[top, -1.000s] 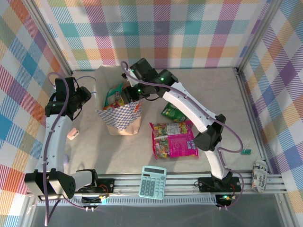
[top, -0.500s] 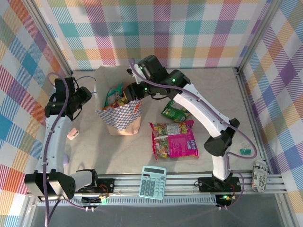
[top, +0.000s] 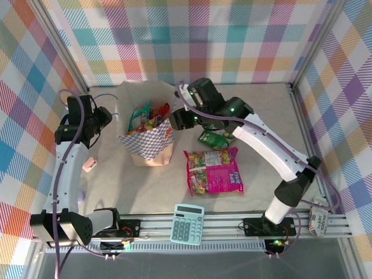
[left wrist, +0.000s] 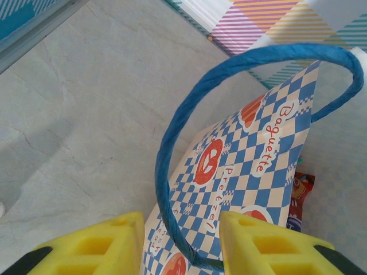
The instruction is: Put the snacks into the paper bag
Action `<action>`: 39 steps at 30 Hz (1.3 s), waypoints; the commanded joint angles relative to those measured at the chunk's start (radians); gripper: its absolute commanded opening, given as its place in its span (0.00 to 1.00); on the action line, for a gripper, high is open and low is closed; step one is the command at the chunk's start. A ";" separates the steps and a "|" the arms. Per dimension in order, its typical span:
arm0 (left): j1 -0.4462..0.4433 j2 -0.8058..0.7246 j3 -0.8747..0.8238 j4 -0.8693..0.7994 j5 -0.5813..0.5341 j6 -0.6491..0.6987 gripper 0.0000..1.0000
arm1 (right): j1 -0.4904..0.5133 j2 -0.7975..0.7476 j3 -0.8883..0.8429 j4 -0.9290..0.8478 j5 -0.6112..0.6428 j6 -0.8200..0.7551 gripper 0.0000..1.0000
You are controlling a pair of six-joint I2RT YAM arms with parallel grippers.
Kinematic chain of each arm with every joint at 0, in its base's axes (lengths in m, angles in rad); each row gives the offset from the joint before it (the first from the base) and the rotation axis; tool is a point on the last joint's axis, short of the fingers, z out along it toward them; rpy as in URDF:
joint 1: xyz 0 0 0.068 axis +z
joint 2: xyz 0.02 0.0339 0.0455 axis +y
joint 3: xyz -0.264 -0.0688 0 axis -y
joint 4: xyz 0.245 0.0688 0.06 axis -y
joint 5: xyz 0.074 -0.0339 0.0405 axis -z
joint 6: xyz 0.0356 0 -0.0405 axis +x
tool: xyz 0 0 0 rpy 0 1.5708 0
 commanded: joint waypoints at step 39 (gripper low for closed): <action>-0.186 0.040 0.093 -0.155 -0.282 0.030 0.37 | -0.665 -0.261 -0.753 0.298 -0.245 0.366 0.90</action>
